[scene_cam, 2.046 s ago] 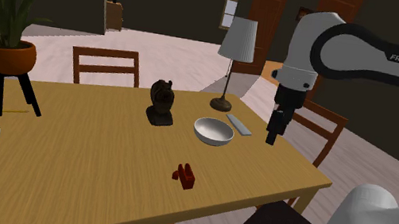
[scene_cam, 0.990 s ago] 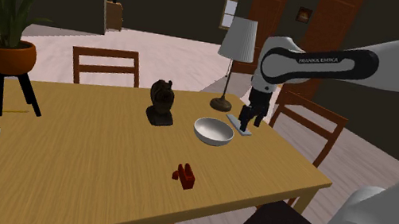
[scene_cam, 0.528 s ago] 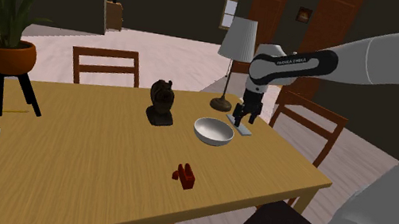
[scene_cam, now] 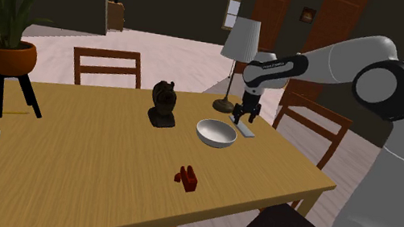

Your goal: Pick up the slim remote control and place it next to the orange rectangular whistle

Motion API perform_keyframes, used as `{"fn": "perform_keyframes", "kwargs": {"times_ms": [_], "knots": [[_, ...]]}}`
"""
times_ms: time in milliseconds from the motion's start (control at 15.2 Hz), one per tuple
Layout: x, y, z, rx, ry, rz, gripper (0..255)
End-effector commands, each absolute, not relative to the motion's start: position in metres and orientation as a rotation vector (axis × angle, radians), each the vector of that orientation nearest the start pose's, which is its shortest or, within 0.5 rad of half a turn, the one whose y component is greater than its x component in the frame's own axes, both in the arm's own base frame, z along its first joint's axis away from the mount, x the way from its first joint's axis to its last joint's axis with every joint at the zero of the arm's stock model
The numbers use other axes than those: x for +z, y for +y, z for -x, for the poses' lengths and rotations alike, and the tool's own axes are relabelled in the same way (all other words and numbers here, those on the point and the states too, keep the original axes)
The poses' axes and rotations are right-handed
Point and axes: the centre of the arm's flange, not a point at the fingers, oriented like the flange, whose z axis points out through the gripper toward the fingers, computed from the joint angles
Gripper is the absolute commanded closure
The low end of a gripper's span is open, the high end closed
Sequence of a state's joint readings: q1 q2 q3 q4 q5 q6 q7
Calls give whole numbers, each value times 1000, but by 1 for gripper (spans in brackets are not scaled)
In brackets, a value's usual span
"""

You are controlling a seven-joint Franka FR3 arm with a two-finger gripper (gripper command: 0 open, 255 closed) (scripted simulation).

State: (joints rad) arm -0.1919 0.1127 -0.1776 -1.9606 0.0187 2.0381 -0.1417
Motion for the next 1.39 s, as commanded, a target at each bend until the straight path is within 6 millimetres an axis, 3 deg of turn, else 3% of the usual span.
{"fn": "perform_keyframes", "kwargs": {"times_ms": [0,594,1122,1320], "knots": [[409,-225,-554,44,410,3112,0],[369,-318,-611,15,593,3091,0],[327,-321,-612,14,599,3090,0],[327,-321,-612,14,599,3090,0]]}}
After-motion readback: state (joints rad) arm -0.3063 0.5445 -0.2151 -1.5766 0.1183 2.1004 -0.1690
